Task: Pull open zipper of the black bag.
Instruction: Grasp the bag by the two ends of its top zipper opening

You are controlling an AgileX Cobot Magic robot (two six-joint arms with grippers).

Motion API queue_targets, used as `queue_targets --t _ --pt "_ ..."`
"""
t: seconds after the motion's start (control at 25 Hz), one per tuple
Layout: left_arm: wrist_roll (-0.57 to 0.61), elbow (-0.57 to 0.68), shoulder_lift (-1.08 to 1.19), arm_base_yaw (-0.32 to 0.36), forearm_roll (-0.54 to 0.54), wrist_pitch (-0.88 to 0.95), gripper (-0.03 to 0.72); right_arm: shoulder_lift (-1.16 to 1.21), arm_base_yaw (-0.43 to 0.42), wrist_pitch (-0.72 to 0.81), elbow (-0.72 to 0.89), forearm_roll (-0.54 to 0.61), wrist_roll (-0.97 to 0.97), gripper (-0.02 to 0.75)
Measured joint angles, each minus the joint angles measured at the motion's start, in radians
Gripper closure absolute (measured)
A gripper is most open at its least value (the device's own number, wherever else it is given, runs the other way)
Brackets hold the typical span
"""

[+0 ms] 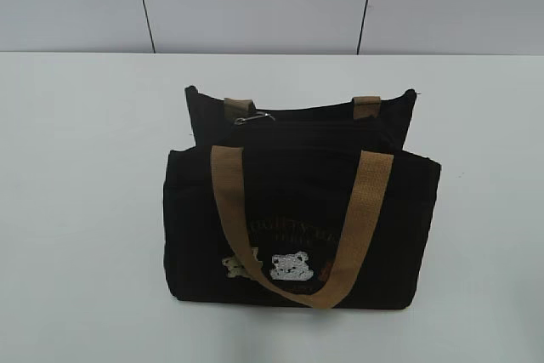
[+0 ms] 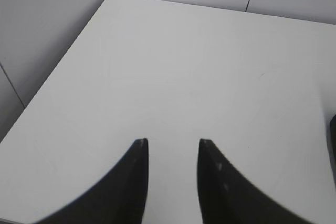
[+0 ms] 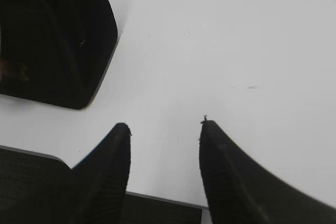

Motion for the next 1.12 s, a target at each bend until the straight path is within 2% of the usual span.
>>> queue_targets --t 0.16,0.36,0.44,0.6,0.84,0.92,1.12 --pt "0.0 0.0 0.0 0.0 -0.001 0.0 0.406 0.0 0.0 0.0 0.0 0.0 0.0 0.391" --pt "0.0 0.0 0.0 0.0 -0.036 0.0 0.167 0.0 0.0 0.0 0.0 0.0 0.0 0.351" --pt "0.0 0.0 0.0 0.0 -0.038 0.0 0.116 0.0 0.0 -0.001 0.0 0.0 0.0 0.349" --pt "0.012 0.0 0.0 0.0 -0.058 -0.002 0.142 0.003 0.0 -0.024 -0.02 0.0 0.0 0.349" --pt "0.189 -0.028 0.151 0.0 -0.193 -0.068 0.232 0.204 0.0 -0.049 -0.124 0.049 -0.083 0.348" --pt "0.255 -0.033 0.228 0.0 -0.222 -0.112 0.239 0.3 0.0 -0.058 -0.17 0.087 -0.14 0.348" --pt "0.534 -0.033 0.426 0.0 -0.376 -0.311 0.242 0.527 0.0 -0.07 -0.278 0.169 -0.236 0.348"
